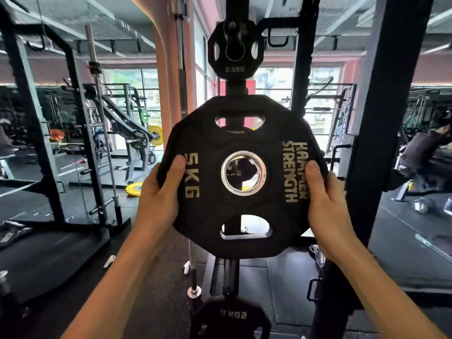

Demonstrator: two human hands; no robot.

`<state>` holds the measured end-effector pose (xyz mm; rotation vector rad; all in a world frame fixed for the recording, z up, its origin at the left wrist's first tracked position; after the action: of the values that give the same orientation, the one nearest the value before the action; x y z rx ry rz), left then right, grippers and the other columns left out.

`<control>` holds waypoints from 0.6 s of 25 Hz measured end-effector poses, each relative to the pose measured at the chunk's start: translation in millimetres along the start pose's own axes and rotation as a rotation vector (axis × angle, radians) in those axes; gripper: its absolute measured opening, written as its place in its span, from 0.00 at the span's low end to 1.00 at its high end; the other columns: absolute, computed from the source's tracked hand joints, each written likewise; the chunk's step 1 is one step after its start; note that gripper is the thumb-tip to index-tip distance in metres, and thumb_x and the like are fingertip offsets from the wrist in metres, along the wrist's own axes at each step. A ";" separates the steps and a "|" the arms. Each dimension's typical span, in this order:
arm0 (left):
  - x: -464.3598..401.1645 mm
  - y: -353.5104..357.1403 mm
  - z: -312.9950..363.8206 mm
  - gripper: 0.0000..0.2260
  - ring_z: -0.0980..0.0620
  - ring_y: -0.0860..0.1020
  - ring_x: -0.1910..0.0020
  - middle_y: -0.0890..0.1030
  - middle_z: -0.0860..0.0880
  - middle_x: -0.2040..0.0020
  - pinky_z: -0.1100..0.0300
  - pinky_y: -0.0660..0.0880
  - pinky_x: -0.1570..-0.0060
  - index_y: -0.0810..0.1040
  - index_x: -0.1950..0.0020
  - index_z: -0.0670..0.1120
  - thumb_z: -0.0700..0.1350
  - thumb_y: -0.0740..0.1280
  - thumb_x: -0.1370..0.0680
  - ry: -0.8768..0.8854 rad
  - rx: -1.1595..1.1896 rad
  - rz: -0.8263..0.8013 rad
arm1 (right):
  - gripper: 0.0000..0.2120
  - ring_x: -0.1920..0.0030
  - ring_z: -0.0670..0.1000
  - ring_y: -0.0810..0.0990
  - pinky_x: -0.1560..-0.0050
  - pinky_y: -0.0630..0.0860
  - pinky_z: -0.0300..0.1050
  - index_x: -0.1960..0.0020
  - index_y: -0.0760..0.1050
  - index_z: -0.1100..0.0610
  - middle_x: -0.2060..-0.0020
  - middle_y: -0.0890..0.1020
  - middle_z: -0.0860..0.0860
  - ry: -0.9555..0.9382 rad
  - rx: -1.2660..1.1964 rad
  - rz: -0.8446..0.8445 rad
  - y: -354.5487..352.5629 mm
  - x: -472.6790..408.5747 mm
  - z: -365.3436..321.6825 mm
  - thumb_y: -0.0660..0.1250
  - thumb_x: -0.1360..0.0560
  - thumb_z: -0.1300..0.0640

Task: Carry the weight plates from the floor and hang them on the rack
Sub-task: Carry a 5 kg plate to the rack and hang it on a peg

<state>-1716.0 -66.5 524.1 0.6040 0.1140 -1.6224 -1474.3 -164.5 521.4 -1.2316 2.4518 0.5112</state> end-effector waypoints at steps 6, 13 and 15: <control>-53.3 5.7 -33.8 0.09 0.56 0.85 0.57 0.87 0.53 0.56 0.64 0.79 0.62 0.80 0.46 0.49 0.52 0.66 0.21 -0.007 0.043 -0.036 | 0.11 0.53 0.38 0.82 0.53 0.76 0.37 0.49 0.73 0.46 0.52 0.82 0.43 0.016 -0.012 0.020 24.2 -46.5 31.6 0.60 0.23 0.40; -134.7 4.5 -95.3 0.21 0.46 0.84 0.48 0.86 0.48 0.51 0.48 0.79 0.45 0.81 0.46 0.48 0.63 0.72 0.30 -0.040 -0.008 -0.049 | 0.09 0.59 0.34 0.81 0.59 0.74 0.31 0.51 0.72 0.46 0.54 0.81 0.42 0.068 0.049 0.079 53.6 -108.3 86.6 0.60 0.22 0.41; -158.4 3.1 -114.6 0.24 0.45 0.84 0.47 0.86 0.47 0.50 0.46 0.79 0.44 0.81 0.46 0.48 0.65 0.71 0.31 -0.054 -0.031 -0.048 | 0.09 0.58 0.35 0.79 0.58 0.72 0.32 0.52 0.71 0.45 0.54 0.79 0.40 0.067 0.095 0.088 62.0 -125.7 102.6 0.59 0.21 0.41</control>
<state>-1673.5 122.4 497.3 0.5371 0.1142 -1.6791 -1439.4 4.2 499.3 -1.1246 2.5639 0.3770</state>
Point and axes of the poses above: each hand's wrist, its own x-axis away from the middle knuckle, its own y-axis out of the palm, z = x × y, the point moved 4 cm from there along -x, towards the middle knuckle
